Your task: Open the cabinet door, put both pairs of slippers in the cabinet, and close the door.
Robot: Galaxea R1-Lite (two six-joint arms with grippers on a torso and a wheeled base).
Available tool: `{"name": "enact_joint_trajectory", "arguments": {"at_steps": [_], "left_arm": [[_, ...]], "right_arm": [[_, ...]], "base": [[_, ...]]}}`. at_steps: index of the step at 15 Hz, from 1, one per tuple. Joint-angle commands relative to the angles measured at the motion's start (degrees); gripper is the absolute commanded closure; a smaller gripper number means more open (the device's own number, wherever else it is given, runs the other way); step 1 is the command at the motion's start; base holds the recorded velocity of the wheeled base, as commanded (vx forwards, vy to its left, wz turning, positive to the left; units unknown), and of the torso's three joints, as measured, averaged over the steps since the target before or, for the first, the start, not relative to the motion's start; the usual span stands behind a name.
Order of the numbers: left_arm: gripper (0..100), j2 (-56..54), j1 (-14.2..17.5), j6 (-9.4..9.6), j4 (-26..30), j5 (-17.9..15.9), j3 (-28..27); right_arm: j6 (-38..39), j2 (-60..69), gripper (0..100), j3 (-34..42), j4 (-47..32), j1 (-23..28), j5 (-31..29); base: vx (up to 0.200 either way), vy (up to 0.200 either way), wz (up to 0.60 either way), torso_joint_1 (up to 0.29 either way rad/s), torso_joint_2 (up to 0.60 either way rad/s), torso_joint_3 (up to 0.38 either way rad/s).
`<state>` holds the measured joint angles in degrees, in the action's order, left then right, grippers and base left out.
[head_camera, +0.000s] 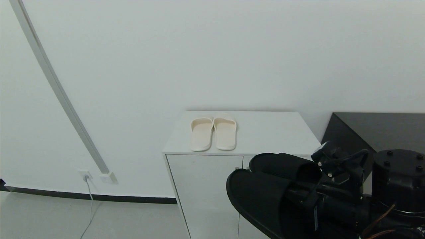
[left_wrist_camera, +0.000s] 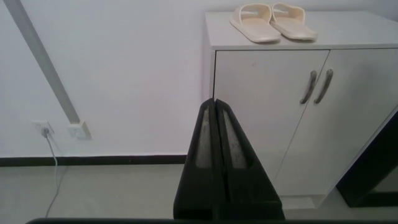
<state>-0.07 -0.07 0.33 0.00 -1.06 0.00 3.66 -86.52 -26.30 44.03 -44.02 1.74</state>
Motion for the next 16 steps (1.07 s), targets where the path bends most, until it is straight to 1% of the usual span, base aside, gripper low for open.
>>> {"name": "enact_joint_trajectory", "arguments": {"at_steps": [1,7,8,16], "left_arm": [[100,0.1,0.0,0.02,0.0,0.0,0.0],[100,0.1,0.0,0.02,0.0,0.0,0.0],[0,0.1,0.0,0.02,0.0,0.0,0.0],[0,0.1,0.0,0.02,0.0,0.0,0.0]], "right_arm": [[0.0,-0.3,100,0.0,-0.1,0.0,0.0],[0.0,-0.4,100,1.5,0.1,-0.7,-0.2],[0.0,-0.4,100,1.4,0.1,-0.7,-0.2],[-0.1,-0.1,100,1.9,0.1,-0.7,-0.3]], "base": [[0.0,0.0,0.0,-0.144,0.35,0.198],[0.0,0.0,0.0,-0.169,0.38,0.213],[0.0,0.0,0.0,-0.207,0.51,0.286],[0.0,0.0,0.0,-0.225,0.55,0.319]]}}
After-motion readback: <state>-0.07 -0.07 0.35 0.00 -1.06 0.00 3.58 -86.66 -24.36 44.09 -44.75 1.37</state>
